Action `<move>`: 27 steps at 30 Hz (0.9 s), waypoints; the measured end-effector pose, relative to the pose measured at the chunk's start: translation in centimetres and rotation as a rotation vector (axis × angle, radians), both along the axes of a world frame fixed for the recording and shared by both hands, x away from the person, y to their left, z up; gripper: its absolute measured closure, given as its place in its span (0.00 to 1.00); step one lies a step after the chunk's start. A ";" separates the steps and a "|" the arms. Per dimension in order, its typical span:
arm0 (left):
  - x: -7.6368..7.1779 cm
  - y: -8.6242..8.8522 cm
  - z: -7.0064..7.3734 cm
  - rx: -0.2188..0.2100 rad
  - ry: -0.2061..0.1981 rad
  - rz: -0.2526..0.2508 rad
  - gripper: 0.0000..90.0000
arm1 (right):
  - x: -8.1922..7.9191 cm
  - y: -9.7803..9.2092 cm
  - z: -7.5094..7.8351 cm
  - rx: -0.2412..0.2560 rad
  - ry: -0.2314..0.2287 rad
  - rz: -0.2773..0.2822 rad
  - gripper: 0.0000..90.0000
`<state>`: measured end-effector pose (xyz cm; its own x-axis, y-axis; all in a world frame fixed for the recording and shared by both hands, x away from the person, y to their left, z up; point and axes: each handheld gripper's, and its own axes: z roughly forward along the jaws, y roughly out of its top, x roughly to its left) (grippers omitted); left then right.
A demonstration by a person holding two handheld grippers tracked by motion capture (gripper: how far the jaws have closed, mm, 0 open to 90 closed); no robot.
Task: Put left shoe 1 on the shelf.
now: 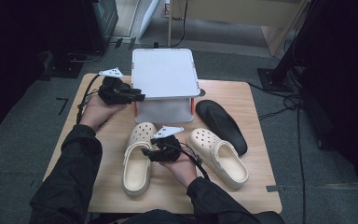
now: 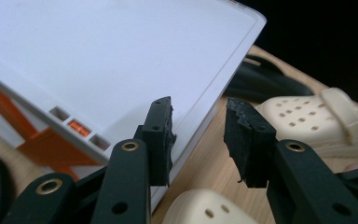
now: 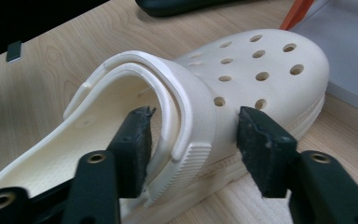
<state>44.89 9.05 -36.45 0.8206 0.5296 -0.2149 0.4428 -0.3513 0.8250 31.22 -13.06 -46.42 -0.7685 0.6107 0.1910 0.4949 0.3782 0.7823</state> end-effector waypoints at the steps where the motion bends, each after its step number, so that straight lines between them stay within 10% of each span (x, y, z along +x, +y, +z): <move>1: 0.0 0.1 0.0 -0.005 0.004 0.005 0.70 | -0.1 -0.1 0.1 0.000 0.005 -0.004 0.56; 11: -0.1 0.1 -0.1 -0.003 -0.011 0.005 0.70 | -0.4 -1.1 0.9 -0.006 0.013 -0.068 0.81; 27: -0.2 0.2 0.0 0.001 0.001 0.025 0.74 | 0.4 -2.3 2.1 -0.035 -0.003 -0.118 0.85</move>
<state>44.69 9.21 -36.48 0.8067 0.5503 -0.2152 0.4523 -0.3407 0.8242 31.57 -15.36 -44.33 -0.6917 0.7029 0.1659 0.5353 0.3448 0.7711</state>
